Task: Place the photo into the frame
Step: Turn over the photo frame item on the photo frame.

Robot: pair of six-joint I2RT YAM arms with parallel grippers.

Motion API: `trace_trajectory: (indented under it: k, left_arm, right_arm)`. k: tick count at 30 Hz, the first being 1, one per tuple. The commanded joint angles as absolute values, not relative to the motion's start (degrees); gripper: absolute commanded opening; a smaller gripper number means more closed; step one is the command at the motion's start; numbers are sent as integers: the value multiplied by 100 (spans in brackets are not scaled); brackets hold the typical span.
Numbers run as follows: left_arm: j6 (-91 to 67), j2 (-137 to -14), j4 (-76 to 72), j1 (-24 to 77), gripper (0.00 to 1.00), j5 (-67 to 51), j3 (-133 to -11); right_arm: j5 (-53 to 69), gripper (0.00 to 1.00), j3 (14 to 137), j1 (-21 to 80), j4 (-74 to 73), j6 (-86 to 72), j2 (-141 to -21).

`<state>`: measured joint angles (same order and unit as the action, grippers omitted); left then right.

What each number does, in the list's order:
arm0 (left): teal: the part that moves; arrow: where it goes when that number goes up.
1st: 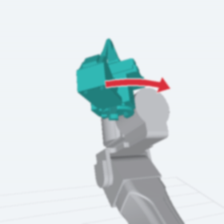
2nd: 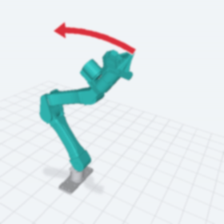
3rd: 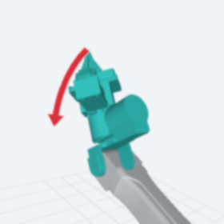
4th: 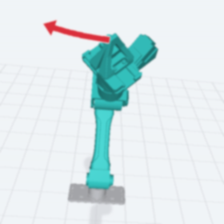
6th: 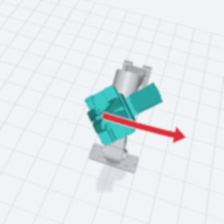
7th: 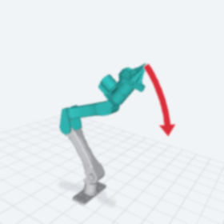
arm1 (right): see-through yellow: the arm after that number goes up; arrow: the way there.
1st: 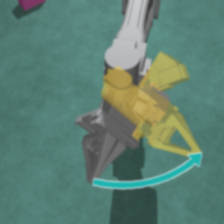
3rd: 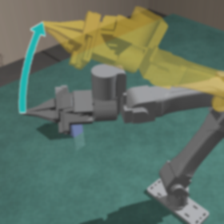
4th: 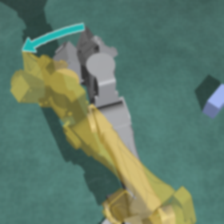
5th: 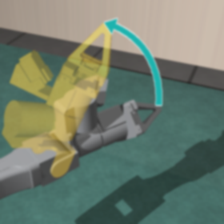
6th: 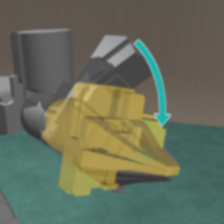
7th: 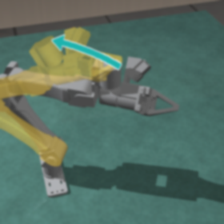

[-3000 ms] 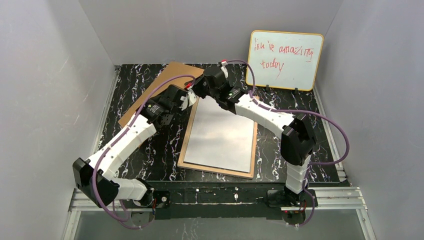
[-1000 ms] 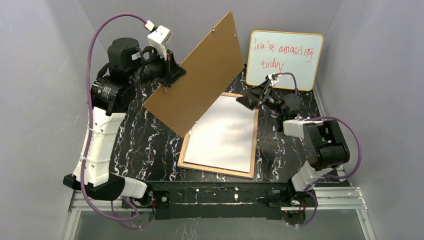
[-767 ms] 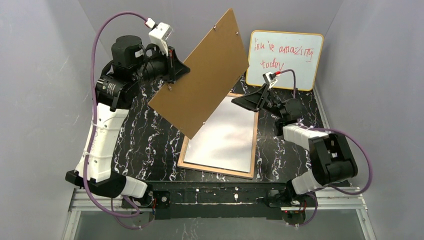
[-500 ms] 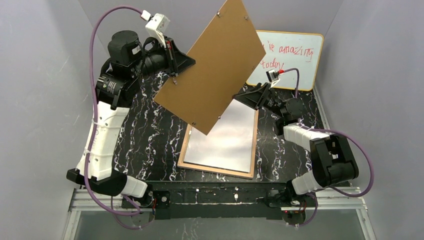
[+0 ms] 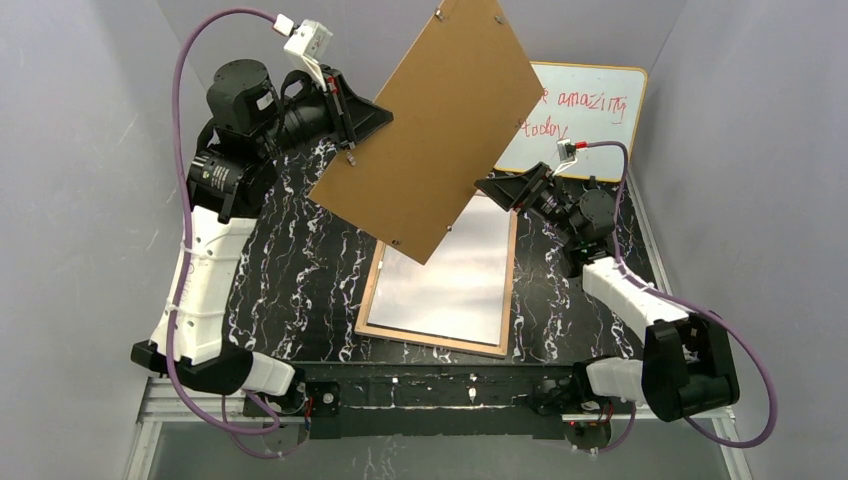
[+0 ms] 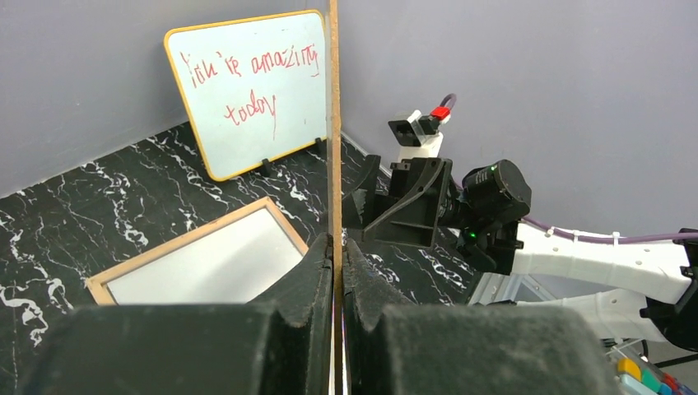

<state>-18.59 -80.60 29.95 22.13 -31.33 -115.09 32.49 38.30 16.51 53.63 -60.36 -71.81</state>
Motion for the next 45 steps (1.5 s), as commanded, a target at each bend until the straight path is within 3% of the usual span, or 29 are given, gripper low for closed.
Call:
trace_trajectory:
  k: [1,13,17,20,23,26,29,35,39,42,45]
  left_arm:
    - [-2046,-7726,2476,2215,0,-3315,-11628]
    - [-2300,-7677,2301,2215,0,-3392,-11530]
    - [-2384,-7627,2261,2208,0,-3350,-11404]
    - [-2426,-7594,2207,2204,0,-3270,-11315]
    - [-2387,-7549,2212,2206,0,-3097,-11176]
    - [-2284,-7500,2221,2190,0,-2928,-10963]
    - [-2119,-7427,2234,2156,0,-2698,-10727]
    - [-1911,-7362,2397,2069,0,-2373,-10284]
    - [-1710,-7492,2807,2049,0,-1963,-10251]
    - [-1670,-7489,2850,1992,0,-1671,-10099]
    - [-1837,-7437,2771,1950,0,-1713,-9922]
  right_arm:
    - [3008,96,4062,1600,5495,-5831,-7143]
    - [3239,94,3916,1549,7365,-7142,-7709]
    - [3276,89,3979,1517,8372,-7840,-7958]
    - [3204,78,3979,1471,9517,-8650,-8285]
    - [3216,59,4092,1446,10390,-9481,-8624]
    - [3466,42,4231,1450,10405,-9617,-8603]
    - [3503,33,4175,1444,10029,-9465,-8300]
    - [3527,31,4109,1446,9079,-8897,-7622]
    - [3438,45,4138,1444,8938,-9021,-7488]
    - [3498,45,4332,1446,9009,-9148,-7476]
    - [3493,39,4449,1441,8881,-9178,-7402]
